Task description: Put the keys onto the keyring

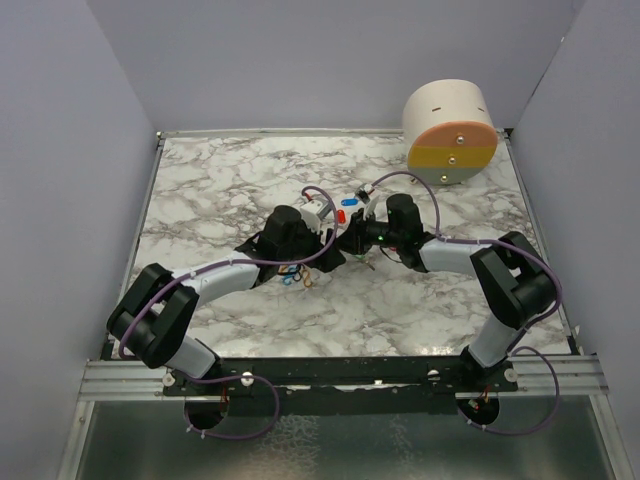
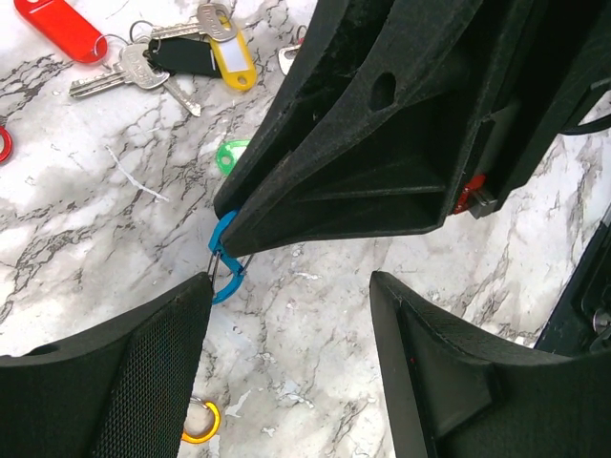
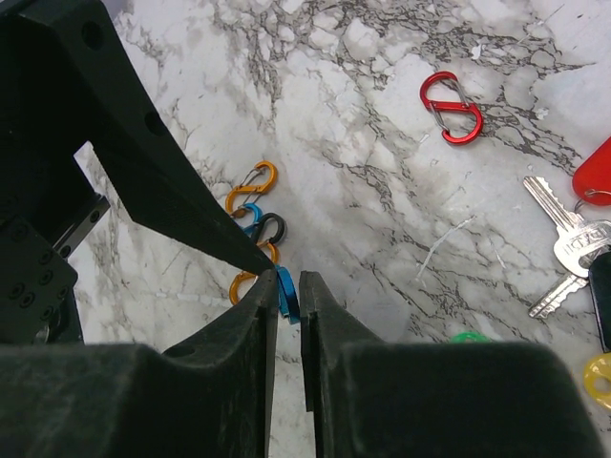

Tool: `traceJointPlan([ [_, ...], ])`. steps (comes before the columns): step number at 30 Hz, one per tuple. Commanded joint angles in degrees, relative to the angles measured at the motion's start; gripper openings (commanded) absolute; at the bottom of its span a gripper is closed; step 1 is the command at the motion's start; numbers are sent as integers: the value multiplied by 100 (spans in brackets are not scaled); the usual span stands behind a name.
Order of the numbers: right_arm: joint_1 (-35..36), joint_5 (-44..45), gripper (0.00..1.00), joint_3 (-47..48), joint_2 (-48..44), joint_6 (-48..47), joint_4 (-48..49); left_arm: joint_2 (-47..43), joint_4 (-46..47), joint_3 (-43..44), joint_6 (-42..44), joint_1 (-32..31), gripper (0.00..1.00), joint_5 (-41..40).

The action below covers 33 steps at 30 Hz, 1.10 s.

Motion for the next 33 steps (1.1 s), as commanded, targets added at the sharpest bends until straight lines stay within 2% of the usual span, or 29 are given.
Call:
traceJointPlan([
  [1, -7, -163, 12, 51, 83, -33, 271, -181, -21, 179, 40, 52, 69, 69],
  [8, -8, 116, 1, -86, -55, 20, 296, -198, -224, 217, -59, 131, 69, -323],
  [16, -7, 558, 1, -130, -208, 38, 106, -248, -662, 233, -122, 155, 69, -1579],
  [23, -16, 747, 1, 33, -316, 348, -319, -565, -125, -194, 90, 83, 66, -1948],
  [33, -24, 705, 1, 456, -359, 1094, -1005, -627, 549, -465, 749, -583, 63, -2631],
])
